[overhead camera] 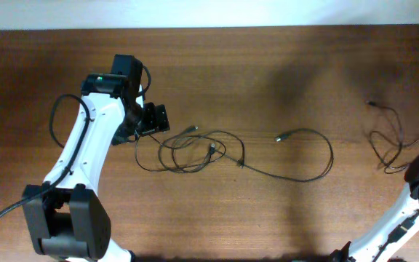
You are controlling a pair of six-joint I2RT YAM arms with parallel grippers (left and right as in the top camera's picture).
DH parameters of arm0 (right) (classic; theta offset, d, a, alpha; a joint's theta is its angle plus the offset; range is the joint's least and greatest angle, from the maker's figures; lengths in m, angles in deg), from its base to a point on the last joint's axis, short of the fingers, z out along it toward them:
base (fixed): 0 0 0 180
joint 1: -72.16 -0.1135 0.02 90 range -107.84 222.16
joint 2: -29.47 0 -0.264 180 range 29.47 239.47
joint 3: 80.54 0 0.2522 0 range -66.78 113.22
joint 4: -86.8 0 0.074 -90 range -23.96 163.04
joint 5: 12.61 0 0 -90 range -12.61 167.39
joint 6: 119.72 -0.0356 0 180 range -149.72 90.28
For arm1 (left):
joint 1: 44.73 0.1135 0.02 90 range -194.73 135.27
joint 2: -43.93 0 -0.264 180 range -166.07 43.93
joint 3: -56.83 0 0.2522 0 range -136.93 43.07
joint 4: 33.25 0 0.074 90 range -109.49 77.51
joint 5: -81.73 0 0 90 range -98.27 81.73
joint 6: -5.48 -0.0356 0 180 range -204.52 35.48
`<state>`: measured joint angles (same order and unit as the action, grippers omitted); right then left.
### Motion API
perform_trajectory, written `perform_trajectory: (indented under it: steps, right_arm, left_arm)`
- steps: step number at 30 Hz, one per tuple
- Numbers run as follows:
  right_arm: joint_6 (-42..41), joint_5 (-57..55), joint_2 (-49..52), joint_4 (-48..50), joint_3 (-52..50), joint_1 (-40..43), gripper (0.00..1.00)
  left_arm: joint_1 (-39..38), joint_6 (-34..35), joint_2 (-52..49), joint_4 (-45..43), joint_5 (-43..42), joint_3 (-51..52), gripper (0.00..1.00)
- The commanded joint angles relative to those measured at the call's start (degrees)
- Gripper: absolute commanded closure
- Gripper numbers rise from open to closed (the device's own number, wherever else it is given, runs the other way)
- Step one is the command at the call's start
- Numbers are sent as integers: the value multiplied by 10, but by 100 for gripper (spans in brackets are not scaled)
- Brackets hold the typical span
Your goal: Untangle cables
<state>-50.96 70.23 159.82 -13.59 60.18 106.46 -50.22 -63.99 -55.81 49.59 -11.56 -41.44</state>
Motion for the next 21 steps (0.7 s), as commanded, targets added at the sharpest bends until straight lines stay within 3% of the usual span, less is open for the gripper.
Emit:
perform_trajectory:
  steps: [1, 4, 6, 8, 15, 16, 21]
  right_arm:
    - [-9, 8, 7, 51, -93, -2, 90]
    - [-9, 7, 7, 94, -160, -2, 88]
    - [-9, 8, 7, 96, -165, -2, 78]
    - [28, 43, 6, 80, -149, -2, 25]
    - [28, 88, 4, -60, -29, -2, 12]
    - [28, 99, 4, -85, -29, -2, 1]
    - [60, 192, 4, -107, -107, -44, 2]
  left_arm:
    - [-1, -7, 0, 0, -8, 4, 1]
    - [-1, -7, 0, 0, -8, 4, 1]
    - [-1, -7, 0, 0, -8, 4, 1]
    - [-1, -7, 0, 0, -8, 4, 1]
    - [-1, -7, 0, 0, -8, 4, 1]
    - [-1, -7, 0, 0, -8, 4, 1]
    - [-1, -7, 0, 0, -8, 4, 1]
